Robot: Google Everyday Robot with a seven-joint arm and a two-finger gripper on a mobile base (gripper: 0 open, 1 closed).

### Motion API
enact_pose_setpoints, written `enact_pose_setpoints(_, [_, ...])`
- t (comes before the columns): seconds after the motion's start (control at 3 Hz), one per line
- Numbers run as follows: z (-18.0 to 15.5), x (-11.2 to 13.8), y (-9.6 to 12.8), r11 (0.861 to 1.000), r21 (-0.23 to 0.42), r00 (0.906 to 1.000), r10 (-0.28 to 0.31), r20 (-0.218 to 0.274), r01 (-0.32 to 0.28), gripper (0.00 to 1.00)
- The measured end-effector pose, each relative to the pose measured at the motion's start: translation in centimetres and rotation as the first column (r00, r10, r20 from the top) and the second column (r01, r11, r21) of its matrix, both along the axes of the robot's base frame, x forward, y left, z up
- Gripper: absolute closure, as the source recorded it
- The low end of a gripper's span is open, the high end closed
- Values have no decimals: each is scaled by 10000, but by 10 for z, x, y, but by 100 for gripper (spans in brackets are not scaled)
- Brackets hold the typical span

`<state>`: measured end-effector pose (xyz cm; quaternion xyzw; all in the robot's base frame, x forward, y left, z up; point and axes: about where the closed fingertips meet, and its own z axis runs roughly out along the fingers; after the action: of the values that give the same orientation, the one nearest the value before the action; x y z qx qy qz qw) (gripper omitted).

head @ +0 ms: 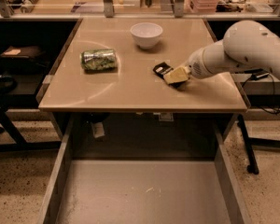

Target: Place rxbar chocolate into top drawer

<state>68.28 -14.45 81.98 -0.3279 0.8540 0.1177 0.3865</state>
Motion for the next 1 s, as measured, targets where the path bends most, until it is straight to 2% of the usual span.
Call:
enact_pose_setpoints(0.33, [21,-54,10,9992,332,9985,185,519,-202,100])
enact_pose_setpoints(0.67, [47,-135,26,9969,174,9886,737,1310,-766,100])
enact_pose_setpoints(1.0, [40,-195,18,9916,-684,9800,1196,1589,-1100,100])
